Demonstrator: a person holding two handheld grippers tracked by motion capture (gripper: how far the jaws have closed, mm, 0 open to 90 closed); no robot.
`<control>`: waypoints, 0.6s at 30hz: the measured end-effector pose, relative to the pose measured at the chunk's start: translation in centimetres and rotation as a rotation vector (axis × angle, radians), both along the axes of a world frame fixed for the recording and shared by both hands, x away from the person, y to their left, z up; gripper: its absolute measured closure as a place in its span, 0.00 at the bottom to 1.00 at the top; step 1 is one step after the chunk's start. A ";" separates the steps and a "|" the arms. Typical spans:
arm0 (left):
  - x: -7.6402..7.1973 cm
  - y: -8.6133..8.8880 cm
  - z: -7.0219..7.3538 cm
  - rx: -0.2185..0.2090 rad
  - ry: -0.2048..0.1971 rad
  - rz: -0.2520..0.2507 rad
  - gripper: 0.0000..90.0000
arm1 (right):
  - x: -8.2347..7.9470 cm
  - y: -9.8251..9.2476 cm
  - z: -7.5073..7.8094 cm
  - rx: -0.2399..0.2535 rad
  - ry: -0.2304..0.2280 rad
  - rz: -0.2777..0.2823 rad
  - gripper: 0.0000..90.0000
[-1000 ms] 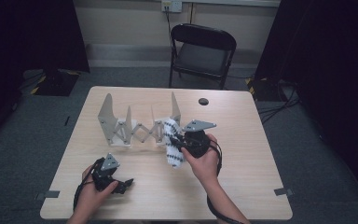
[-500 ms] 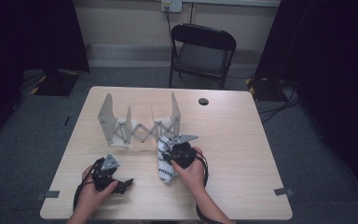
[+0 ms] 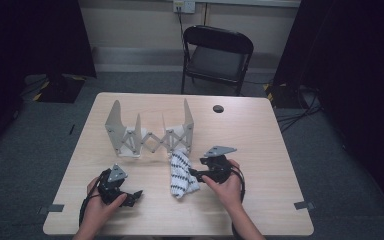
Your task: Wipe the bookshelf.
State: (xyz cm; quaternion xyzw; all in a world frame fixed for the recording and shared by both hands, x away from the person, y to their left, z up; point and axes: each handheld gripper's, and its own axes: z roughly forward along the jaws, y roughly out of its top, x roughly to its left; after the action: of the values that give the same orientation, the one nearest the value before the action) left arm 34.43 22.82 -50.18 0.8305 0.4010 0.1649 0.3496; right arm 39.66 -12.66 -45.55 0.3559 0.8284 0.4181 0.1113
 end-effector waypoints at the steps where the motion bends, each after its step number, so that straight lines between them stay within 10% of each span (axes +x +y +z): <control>1: 0.0 0.0 0.0 0.000 0.001 0.003 0.00 | -0.1 -0.8 -0.1 -0.017 0.001 -0.007 0.37; 11: 0.1 -0.3 0.5 0.008 0.001 -0.021 0.14 | -1.5 -8.2 -2.7 -0.085 0.045 -0.121 0.25; 18: 0.1 -1.9 2.4 -0.006 -0.019 -0.095 0.28 | -2.0 -9.3 -3.8 -0.140 0.032 -0.146 0.19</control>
State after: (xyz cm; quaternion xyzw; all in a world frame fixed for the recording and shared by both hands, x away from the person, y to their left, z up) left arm 34.55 20.89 -47.75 0.8459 0.3584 0.1548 0.3635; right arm 37.69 -21.96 -49.30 0.4130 0.8292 0.3441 0.1530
